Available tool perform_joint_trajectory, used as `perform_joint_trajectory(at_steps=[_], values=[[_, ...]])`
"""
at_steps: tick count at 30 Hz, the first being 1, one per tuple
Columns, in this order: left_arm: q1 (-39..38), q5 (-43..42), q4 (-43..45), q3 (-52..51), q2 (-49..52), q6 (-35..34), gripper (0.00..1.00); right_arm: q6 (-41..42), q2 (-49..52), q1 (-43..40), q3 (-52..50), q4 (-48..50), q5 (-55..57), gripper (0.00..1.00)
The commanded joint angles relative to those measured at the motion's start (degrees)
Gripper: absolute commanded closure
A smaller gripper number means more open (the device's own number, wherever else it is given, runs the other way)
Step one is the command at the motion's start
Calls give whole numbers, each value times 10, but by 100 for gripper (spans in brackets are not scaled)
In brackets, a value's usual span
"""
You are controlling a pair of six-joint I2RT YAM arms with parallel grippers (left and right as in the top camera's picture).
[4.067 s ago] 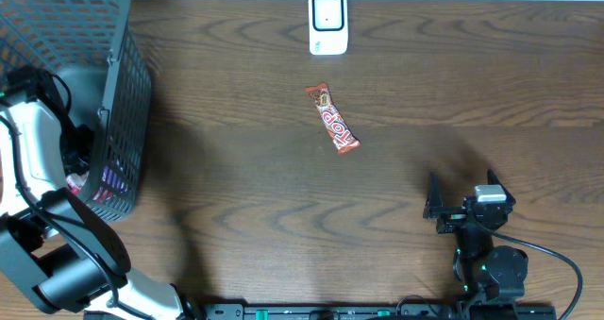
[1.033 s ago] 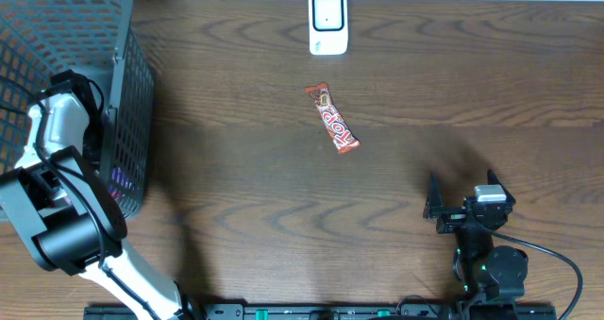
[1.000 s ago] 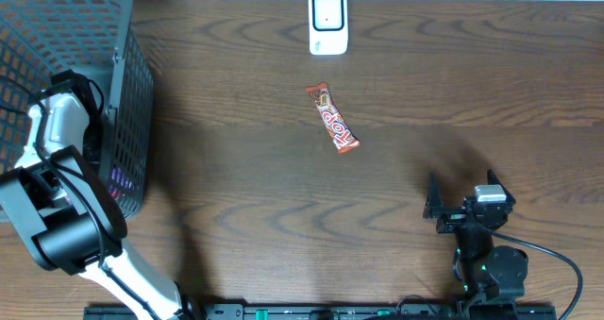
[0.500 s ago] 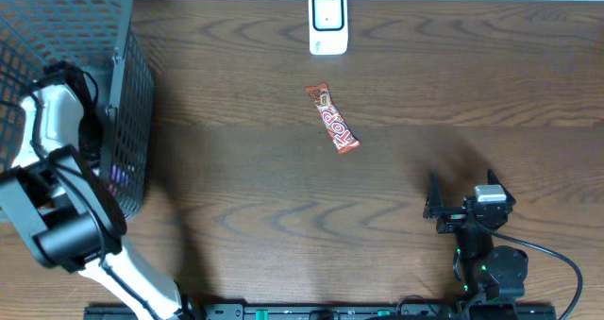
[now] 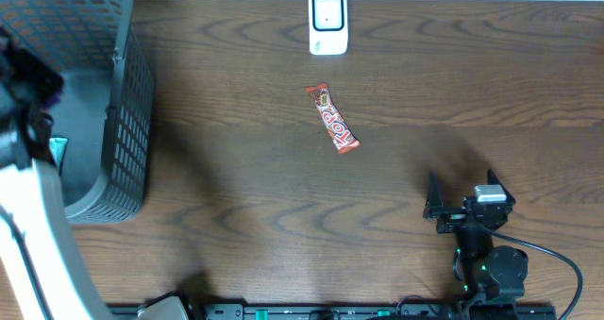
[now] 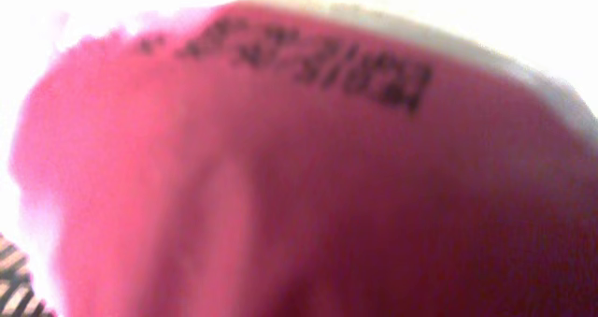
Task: Scan the item barcode
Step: 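Grasp the pink floral snack pack with the left gripper and lift, then place the pink pack beside the bar and open the left gripper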
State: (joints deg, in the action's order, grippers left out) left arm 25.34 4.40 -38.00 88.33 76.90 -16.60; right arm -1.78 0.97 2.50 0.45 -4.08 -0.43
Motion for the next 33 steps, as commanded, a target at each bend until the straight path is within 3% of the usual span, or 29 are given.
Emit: perform_joint_trajectory(at_steps=[1, 3, 8, 11, 16, 22, 33], values=[[-1, 1, 45, 10, -73, -115, 93, -2, -3, 3, -1, -2, 1, 1], [-10, -6, 64, 10, -102, -136, 93, -2, -3, 3, -1, -2, 1, 1], [-86, -120, 107, 9, -148, -105, 93, -2, -3, 3, -1, -2, 1, 1], [-165, -172, 111, 9, -155, -82, 93, -2, -3, 3, -1, -2, 1, 1], [-313, -177, 99, 9, -136, -3, 93, -2, -3, 3, -1, -2, 1, 1], [-427, -75, 33, 9, -40, 16, 93, -2, -3, 3, -1, -2, 1, 1], [-450, -74, -37, 9, 200, -22, 93, -2, -3, 3, -1, -2, 1, 1]])
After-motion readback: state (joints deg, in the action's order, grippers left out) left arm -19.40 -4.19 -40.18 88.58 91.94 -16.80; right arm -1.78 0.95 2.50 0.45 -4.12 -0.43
